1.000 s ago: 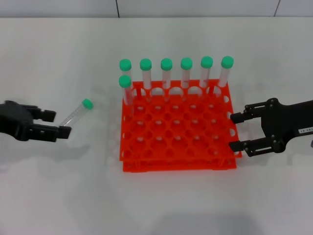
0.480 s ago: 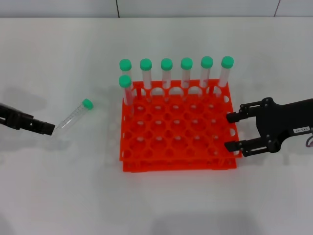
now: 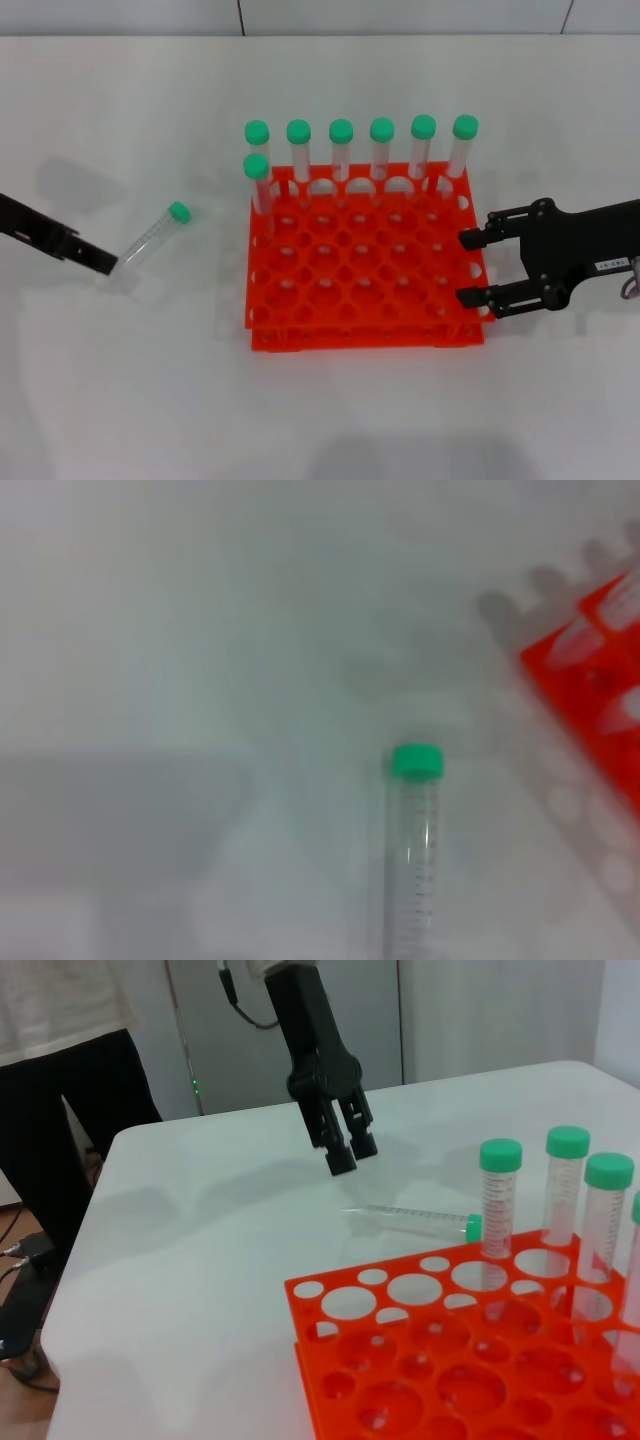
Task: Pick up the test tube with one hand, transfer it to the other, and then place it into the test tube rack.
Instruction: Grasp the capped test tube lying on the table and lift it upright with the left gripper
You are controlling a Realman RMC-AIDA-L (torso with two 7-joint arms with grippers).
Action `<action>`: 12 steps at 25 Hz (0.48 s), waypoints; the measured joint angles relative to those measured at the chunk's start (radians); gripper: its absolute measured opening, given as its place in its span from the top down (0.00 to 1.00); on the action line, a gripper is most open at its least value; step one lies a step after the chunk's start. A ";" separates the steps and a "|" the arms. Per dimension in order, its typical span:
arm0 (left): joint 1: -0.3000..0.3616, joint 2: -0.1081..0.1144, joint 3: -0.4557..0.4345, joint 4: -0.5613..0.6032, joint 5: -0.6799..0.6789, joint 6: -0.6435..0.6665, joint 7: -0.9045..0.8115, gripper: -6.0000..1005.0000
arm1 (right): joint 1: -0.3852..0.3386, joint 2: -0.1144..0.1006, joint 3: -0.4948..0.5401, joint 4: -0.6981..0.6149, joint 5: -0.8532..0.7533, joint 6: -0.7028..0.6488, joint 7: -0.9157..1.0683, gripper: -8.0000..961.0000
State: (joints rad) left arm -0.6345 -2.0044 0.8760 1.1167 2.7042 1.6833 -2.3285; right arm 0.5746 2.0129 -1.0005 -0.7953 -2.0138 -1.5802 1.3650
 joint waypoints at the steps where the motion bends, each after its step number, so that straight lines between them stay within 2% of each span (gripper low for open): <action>1: -0.009 -0.001 0.007 -0.020 0.012 -0.005 0.000 0.35 | 0.001 0.000 0.000 0.001 0.000 0.001 0.000 0.28; 5: -0.029 -0.005 0.014 -0.067 0.065 -0.037 -0.007 0.37 | 0.011 0.001 -0.006 0.005 0.000 0.016 0.000 0.28; 12: -0.041 -0.010 0.028 -0.138 0.082 -0.098 -0.010 0.38 | 0.023 0.003 -0.047 0.006 0.004 0.046 0.003 0.28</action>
State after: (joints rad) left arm -0.6760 -2.0147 0.9038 0.9789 2.7858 1.5853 -2.3389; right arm 0.5973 2.0159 -1.0475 -0.7897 -2.0102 -1.5345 1.3678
